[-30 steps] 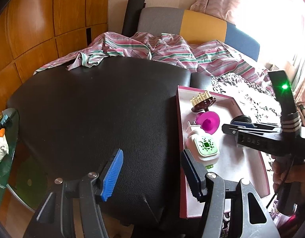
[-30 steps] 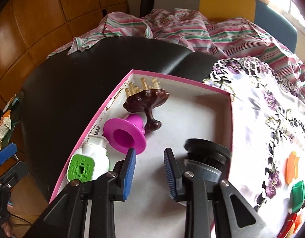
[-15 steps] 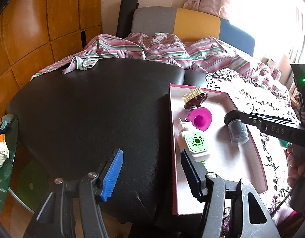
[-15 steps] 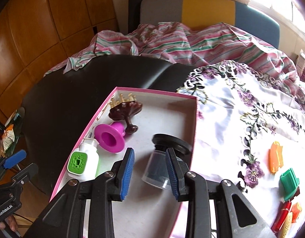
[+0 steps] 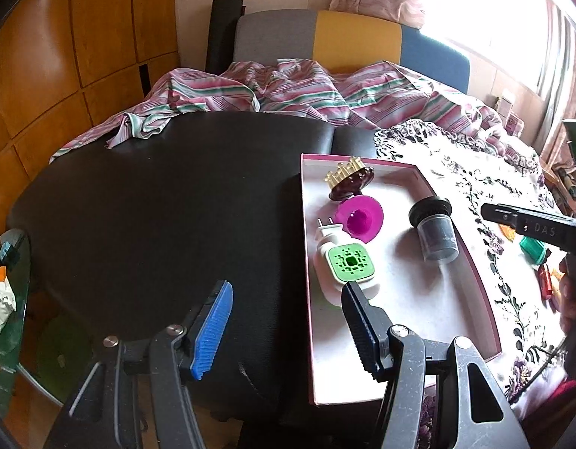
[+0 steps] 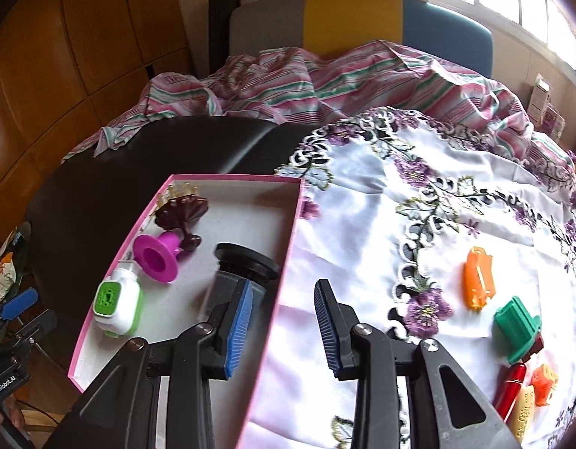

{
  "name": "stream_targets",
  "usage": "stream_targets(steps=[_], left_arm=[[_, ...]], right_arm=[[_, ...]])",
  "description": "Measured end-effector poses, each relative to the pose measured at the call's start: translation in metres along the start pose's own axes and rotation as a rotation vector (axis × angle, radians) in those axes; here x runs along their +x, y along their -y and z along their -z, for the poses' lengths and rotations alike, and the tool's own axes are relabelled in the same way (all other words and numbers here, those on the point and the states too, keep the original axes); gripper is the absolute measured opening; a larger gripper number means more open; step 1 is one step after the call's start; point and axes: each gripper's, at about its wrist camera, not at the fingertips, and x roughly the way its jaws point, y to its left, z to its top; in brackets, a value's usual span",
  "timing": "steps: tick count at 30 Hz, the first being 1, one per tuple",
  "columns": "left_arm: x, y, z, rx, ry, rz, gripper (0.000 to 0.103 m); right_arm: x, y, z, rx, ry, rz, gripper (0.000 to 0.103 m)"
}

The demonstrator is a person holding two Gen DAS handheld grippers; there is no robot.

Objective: Organize rigid objects

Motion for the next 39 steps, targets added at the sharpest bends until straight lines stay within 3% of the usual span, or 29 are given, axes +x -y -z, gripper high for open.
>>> stream_targets(steps=[24,31,39], left_arm=[[0.003,0.030,-0.011,0.080,-0.005,0.017,0.062],[0.000,0.049,-0.018,0.122,0.012,0.055,0.063],[0.004,0.087,-0.028,0.168,-0.016,0.169,0.063]], right_arm=[[-0.045,0.161,0.019,0.287,0.061,0.253,0.040],[-0.054,0.222,0.044,0.521,0.084,0.319,0.043],[-0.076,0.262,0.066,0.747,0.135,0.344,0.043]])
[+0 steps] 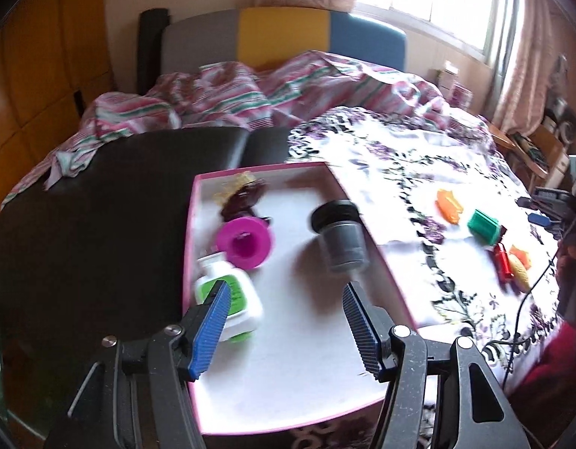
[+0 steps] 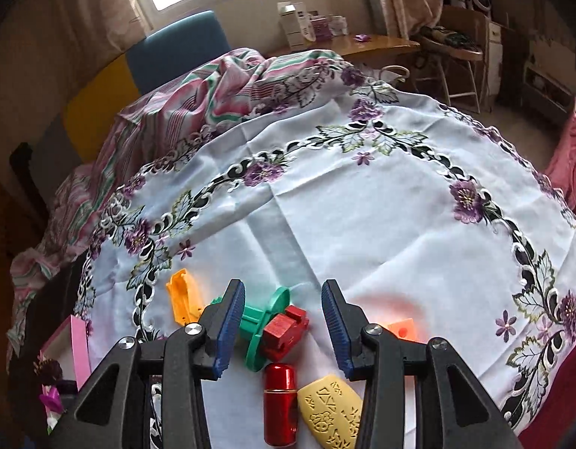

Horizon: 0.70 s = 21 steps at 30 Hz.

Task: Organize rigid objects
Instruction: 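Move the right gripper to the green spool piece while the left gripper approaches the orange clip, then grasp the orange clip with the left gripper while the right gripper grasps the green spool piece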

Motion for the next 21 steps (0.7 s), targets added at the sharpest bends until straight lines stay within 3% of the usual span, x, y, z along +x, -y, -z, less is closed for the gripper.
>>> stream_targets(steps=[7,14,16,21], left_arm=[[0.013,0.049,-0.016,0.082,0.001,0.091,0.063],[0.049,0.098,-0.029,0.103,-0.097,0.217,0.066],[0.058,0.108,-0.032,0.101,-0.106,0.230,0.072],[0.086,0.136,-0.048,0.087,-0.154,0.270,0.073]], right_arm=[[0.003,0.026,-0.004,0.128,-0.020,0.015,0.043],[0.007,0.028,-0.002,0.144,-0.050,-0.011,0.043],[0.009,0.027,-0.002,0.144,-0.061,-0.017,0.043],[0.012,0.021,-0.002,0.122,-0.077,-0.035,0.043]])
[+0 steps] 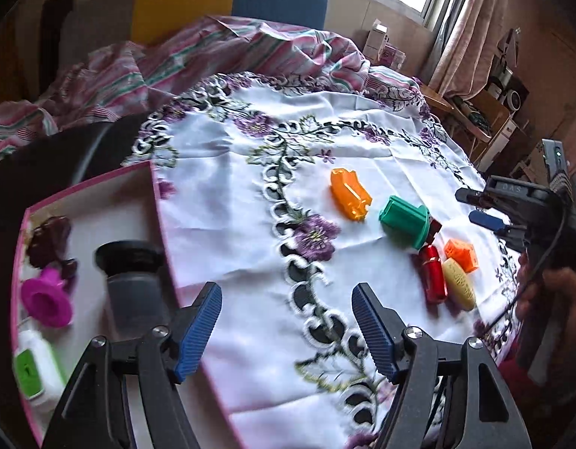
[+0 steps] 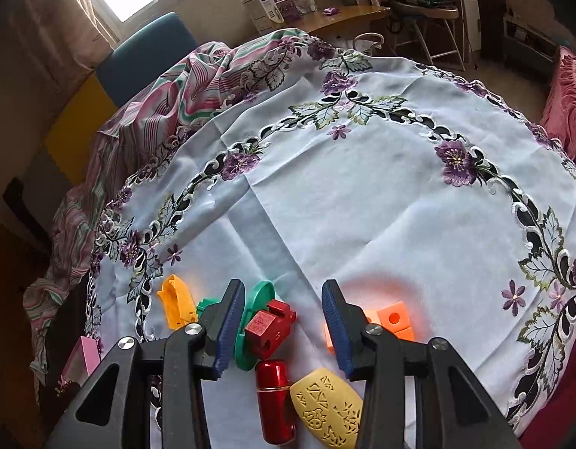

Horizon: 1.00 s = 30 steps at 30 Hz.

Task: Organize rigid objects
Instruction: 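Grasp the orange clip with the left gripper while the right gripper grasps the green spool piece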

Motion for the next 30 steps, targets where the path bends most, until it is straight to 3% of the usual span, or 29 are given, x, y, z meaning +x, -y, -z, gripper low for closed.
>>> stream_targets(steps=[14,22,23,24,25,26,30], left_arm=[[0.103,0.047,-0.081,-0.004,-0.063,0.023,0.072],[0.160,0.053,-0.100,-0.013,-0.129,-0.010,0.070],[0.164,0.054,-0.100,-0.011,-0.133,-0.019,0.068],[0.164,0.056,-0.100,0.008,-0.117,-0.035,0.058],[0.163,0.059,-0.099,0.032,-0.112,-0.045,0.032],[0.163,0.062,-0.098,0.058,-0.117,-0.054,0.027],[0.154,0.057,-0.089,0.071,-0.118,-0.031,0.027]], right_arm=[[0.003,-0.003,0.000,0.015,-0.030,-0.062,0.043],[0.007,-0.005,-0.001,0.012,-0.055,-0.089,0.043],[0.007,-0.005,-0.001,0.012,-0.056,-0.090,0.043],[0.007,-0.005,-0.001,0.012,-0.057,-0.092,0.043],[0.007,-0.005,-0.001,0.013,-0.058,-0.094,0.043],[0.007,-0.005,-0.001,0.012,-0.059,-0.096,0.043],[0.008,-0.007,0.000,0.002,-0.065,-0.095,0.043]])
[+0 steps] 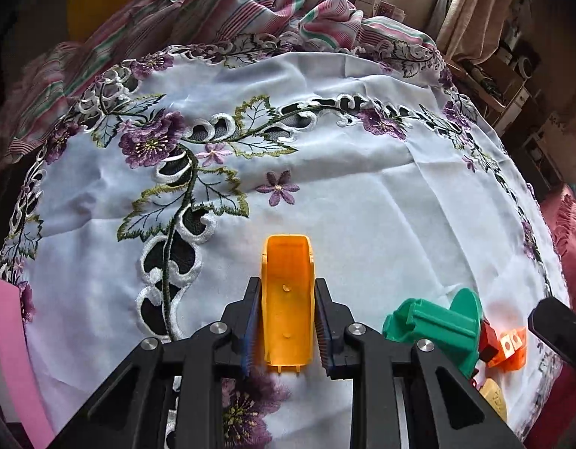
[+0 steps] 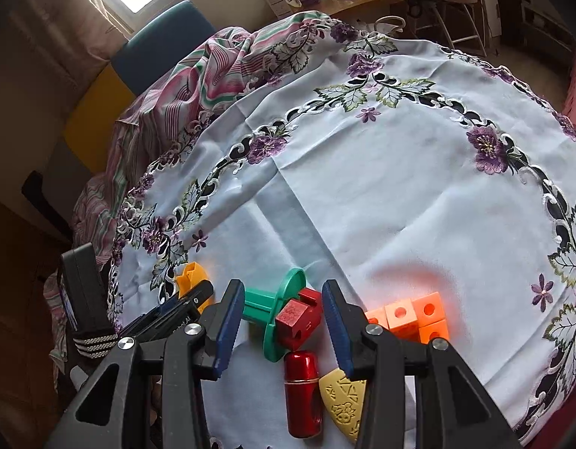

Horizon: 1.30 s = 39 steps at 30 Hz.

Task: Organize rigid objects
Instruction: 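Grasp the orange clip with the left gripper while the right gripper grasps the green spool piece, then carry the orange clip over the tray with the left gripper while the right gripper holds the green piece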

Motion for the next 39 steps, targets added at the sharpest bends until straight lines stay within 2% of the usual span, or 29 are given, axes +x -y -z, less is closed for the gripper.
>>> stream_targets(steps=[9,14,20,24,27,30,33,35,37,39], left_arm=[[-0.049,-0.026,0.052,-0.018,0.024,0.012,0.027],[-0.087,-0.032,0.078,-0.018,0.063,0.038,0.027],[-0.132,-0.041,0.102,0.002,0.124,0.066,0.027],[-0.152,-0.053,0.115,-0.017,0.148,0.082,0.027],[-0.163,-0.063,0.123,-0.042,0.154,0.095,0.027],[-0.172,-0.073,0.130,-0.068,0.159,0.101,0.027],[-0.179,-0.080,0.137,-0.080,0.164,0.094,0.027],[-0.183,-0.085,0.141,-0.086,0.170,0.084,0.027],[-0.188,-0.091,0.146,-0.097,0.178,0.070,0.027],[-0.191,-0.099,0.150,-0.110,0.183,0.062,0.027]], right_arm=[[0.006,-0.005,0.004,-0.041,-0.026,0.022,0.043],[0.016,-0.022,0.014,-0.156,-0.068,0.059,0.043],[0.027,-0.061,0.030,-0.400,-0.102,0.108,0.043],[0.036,-0.089,0.033,-0.642,-0.107,0.177,0.043],[0.051,-0.102,0.034,-0.808,-0.173,0.224,0.044],[0.073,-0.104,0.032,-0.910,-0.233,0.314,0.044],[0.095,-0.100,0.031,-0.922,-0.294,0.351,0.041],[0.107,-0.096,0.034,-0.910,-0.329,0.369,0.030],[0.103,-0.098,0.038,-0.876,-0.308,0.342,0.030],[0.096,-0.101,0.045,-0.840,-0.311,0.253,0.030]])
